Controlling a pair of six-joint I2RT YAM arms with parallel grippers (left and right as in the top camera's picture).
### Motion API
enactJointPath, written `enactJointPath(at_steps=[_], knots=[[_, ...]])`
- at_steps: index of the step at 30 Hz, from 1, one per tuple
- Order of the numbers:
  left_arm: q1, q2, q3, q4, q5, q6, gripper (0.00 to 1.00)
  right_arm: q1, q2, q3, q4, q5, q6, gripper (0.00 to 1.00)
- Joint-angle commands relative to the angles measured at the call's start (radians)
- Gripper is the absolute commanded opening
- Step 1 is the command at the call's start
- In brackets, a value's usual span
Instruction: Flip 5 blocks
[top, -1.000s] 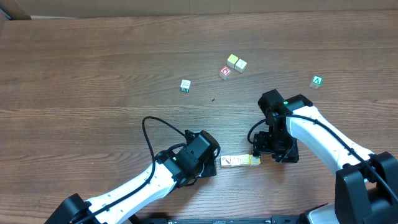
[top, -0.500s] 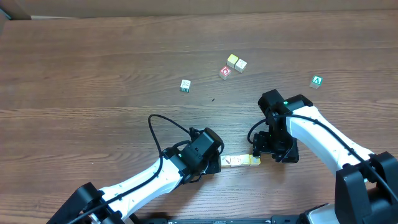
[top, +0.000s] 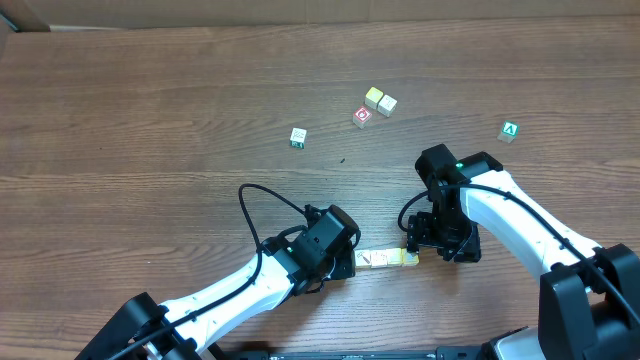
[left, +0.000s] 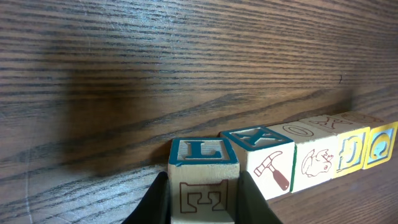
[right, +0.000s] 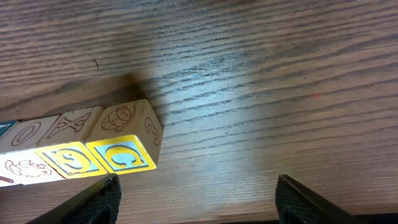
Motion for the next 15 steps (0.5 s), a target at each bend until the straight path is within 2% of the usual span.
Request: enactJointPath(at_steps=[1,10,12,15], knots=[[-0.006,0.044,-0.025,-0.013,0.0,-0.006,0.14,-0.003,-0.002,-0.006,-0.003,-0.002,0.0,0.8],[-0.009,0.029,-0.025,-0.013,-0.019,-0.005,0.17,-0.003,-0.002,-0.006,-0.003,-0.002,0.0,0.8],[-0.014,0.018,-0.025,-0.013,-0.031,-0.001,0.21,-0.003,-0.002,-0.006,-0.003,-0.002,0.0,0.8],[-0.021,-0.005,-0.025,-0.013,-0.041,0.003,0.33,-0.003,-0.002,-0.006,-0.003,-0.002,0.0,0.8]])
